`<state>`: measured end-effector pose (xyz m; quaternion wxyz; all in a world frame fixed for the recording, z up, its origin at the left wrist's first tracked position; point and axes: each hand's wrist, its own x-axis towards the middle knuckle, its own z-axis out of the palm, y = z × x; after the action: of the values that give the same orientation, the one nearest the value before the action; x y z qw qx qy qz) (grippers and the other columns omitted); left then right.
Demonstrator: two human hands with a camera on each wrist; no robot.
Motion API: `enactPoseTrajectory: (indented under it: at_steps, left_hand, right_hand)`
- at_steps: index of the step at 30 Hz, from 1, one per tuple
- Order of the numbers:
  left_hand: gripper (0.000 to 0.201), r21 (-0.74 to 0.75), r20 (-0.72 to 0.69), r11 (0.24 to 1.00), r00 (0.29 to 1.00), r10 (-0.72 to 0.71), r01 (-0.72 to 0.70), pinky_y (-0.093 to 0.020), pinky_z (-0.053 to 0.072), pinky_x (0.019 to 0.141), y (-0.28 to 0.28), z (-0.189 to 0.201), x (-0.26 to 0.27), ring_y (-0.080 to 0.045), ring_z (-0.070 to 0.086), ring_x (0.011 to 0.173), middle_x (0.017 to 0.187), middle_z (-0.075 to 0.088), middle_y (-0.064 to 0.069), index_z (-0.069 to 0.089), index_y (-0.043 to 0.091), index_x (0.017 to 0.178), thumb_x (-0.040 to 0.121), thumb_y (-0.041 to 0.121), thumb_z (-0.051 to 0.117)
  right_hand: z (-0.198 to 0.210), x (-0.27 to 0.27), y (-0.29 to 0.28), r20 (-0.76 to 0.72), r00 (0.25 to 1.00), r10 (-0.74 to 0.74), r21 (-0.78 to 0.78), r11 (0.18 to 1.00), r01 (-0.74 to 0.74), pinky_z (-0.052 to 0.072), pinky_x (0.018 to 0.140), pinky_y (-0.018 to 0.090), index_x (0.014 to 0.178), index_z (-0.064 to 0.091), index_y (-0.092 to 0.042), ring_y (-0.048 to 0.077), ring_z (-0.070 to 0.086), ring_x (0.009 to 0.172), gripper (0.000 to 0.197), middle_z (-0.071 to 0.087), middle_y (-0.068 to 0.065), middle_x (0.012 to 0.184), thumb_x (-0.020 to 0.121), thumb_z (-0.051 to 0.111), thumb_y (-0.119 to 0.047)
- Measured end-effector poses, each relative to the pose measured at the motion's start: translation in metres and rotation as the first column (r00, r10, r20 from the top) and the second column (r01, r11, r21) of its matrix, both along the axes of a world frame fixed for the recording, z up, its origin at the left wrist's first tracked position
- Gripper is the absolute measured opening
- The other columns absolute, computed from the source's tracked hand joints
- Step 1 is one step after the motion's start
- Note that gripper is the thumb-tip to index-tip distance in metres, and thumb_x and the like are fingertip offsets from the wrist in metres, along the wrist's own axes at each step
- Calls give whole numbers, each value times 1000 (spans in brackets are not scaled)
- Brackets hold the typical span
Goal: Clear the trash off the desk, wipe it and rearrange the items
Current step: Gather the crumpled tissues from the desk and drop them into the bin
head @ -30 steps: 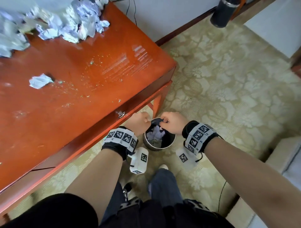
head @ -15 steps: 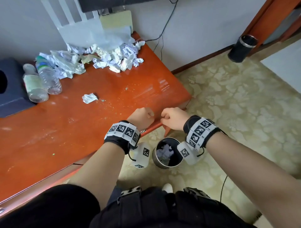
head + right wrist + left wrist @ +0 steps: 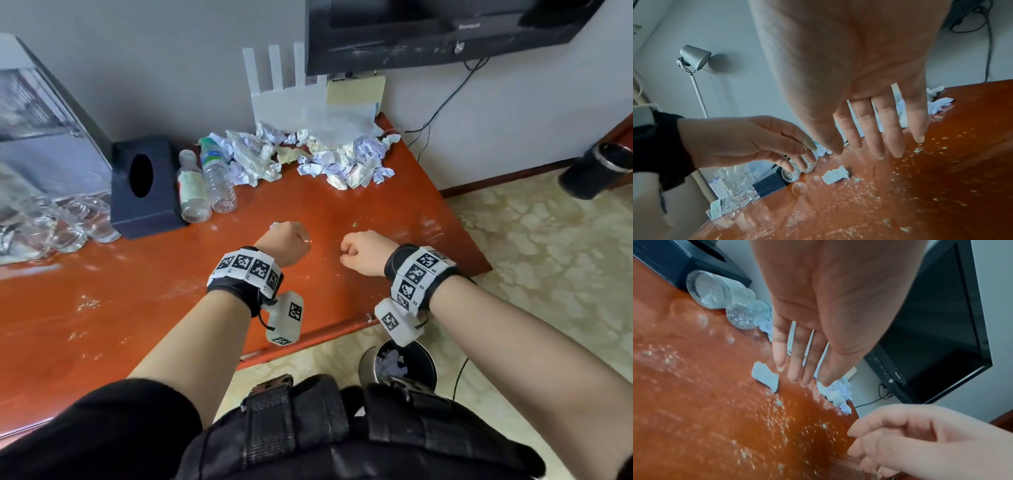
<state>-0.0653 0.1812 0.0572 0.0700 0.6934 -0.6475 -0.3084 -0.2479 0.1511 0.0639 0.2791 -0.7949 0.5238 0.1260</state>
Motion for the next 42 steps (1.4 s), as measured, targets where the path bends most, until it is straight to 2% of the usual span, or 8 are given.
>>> enactPoseTrajectory:
  at_steps: [4, 11, 14, 18, 26, 31, 35, 42]
  left_hand:
    - [30, 43, 24, 999, 1000, 2, -3, -32, 46, 86, -15, -3, 49, -27, 56, 109, 122, 60, -10, 60, 10, 120, 92, 16, 51]
    - [29, 82, 47, 996, 999, -24, 20, -32, 48, 86, -38, -10, 103, -26, 59, 106, 117, 62, -8, 60, 12, 117, 90, 16, 50]
    - [32, 91, 26, 996, 1000, -14, 11, -37, 50, 89, -46, -21, 102, -26, 60, 104, 118, 62, -7, 58, 14, 120, 89, 18, 52]
    - [40, 97, 8, 995, 1000, -12, 11, -33, 48, 91, -62, -36, 90, -24, 57, 109, 123, 59, -7, 54, 12, 126, 87, 19, 58]
    - [63, 211, 89, 972, 993, 84, -101, -36, 42, 100, -91, -59, 63, -27, 41, 127, 143, 33, -8, 39, 16, 140, 83, 25, 67]
    - [77, 273, 159, 950, 981, 113, -154, -40, 45, 97, -100, -69, 52, -26, 34, 128, 139, 31, -7, 32, 23, 143, 78, 30, 73]
    - [87, 272, 220, 952, 972, 82, -142, -41, 47, 94, -103, -76, 50, -25, 31, 128, 138, 29, -4, 27, 29, 144, 73, 33, 77]
    - [62, 223, 190, 969, 980, 67, -109, -39, 47, 93, -117, -84, 56, -24, 34, 123, 132, 33, -5, 38, 26, 138, 83, 19, 65]
  right_hand:
    - [-4, 42, -15, -7, 1000, -9, -7, 1000, 9, 47, 93, 37, 126, 53, -20, 23, 57, 108, 35, 61, 3, 124, 94, 50, -35]
    - [-14, 85, -30, 22, 995, -94, 33, 995, 93, 49, 94, 40, 124, 54, -18, 24, 59, 104, 34, 62, 5, 121, 94, 51, -33]
    - [-19, 85, -35, 23, 993, -113, 54, 992, 111, 47, 97, 39, 129, 51, -18, 23, 57, 109, 38, 58, 4, 127, 94, 51, -33]
    - [-27, 71, -55, -21, 996, -83, 59, 995, 84, 47, 95, 37, 131, 48, -19, 21, 56, 111, 39, 56, 2, 130, 94, 50, -33]
    - [-41, 41, -123, -7, 999, -45, 11, 999, 45, 42, 103, 38, 142, 36, -15, 25, 48, 125, 53, 43, 7, 142, 93, 54, -28]
    - [-52, 40, -162, -7, 999, -40, -102, 994, 39, 38, 105, 42, 144, 28, -12, 28, 38, 132, 60, 33, 11, 146, 92, 55, -27]
    - [-62, 46, -188, 27, 997, -72, -146, 987, 75, 39, 102, 43, 140, 31, -10, 31, 37, 130, 58, 30, 15, 144, 90, 57, -22]
    - [-79, 61, -222, 38, 993, -112, -147, 982, 117, 41, 103, 45, 144, 25, -12, 31, 29, 135, 64, 18, 11, 149, 89, 58, -18]
